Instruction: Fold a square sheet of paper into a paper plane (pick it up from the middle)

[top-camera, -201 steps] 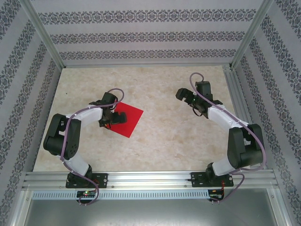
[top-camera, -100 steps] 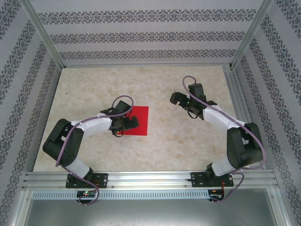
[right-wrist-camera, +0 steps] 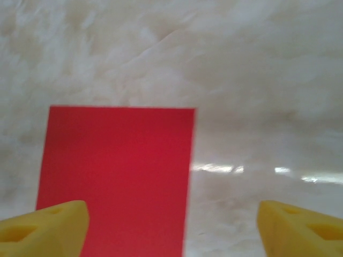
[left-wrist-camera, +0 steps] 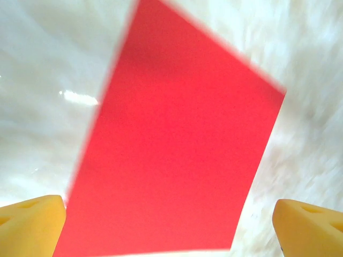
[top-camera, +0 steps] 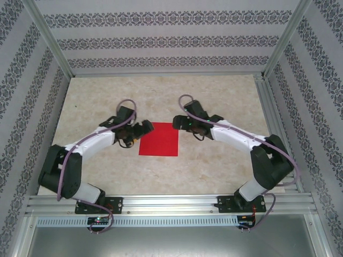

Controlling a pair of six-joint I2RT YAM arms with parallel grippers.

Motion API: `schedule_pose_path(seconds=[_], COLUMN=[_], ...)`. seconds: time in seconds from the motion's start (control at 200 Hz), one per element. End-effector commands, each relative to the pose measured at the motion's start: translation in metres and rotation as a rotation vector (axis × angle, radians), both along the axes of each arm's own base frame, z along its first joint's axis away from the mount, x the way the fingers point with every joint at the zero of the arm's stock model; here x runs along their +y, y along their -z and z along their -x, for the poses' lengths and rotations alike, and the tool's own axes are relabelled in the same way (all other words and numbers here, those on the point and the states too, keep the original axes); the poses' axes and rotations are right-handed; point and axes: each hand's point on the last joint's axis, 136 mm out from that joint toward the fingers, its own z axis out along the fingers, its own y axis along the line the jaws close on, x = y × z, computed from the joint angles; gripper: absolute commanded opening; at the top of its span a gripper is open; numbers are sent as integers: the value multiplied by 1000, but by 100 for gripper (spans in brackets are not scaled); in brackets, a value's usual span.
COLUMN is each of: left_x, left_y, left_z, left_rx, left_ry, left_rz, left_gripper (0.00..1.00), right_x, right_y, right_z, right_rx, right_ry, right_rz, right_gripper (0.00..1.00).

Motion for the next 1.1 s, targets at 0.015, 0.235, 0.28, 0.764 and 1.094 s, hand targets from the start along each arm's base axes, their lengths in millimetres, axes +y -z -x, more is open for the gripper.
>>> schedule_pose_path(seconds=[0.015, 0.235, 0.28, 0.764, 1.094], left_x=[37, 70, 74, 91, 90], left_y=[-8, -8, -5, 8, 7], left_z=[0, -4, -4, -8, -10], left_rx=[-7, -15, -11, 7, 0], left_ry=[-40, -82, -88, -103, -100], left_rz=[-27, -59, -60, -72, -67], left_gripper=[100, 100, 100, 100, 100], right_x=[45, 100, 106, 69, 1], right_y=[20, 45, 47, 101, 93], right_z=[22, 40, 40, 76, 80], right_rx=[101, 216, 228, 405, 400], right_ry=[-108, -273, -296, -435, -484], right_rz=[7, 11, 12, 255, 390], right_gripper=[68, 52, 52, 56, 59])
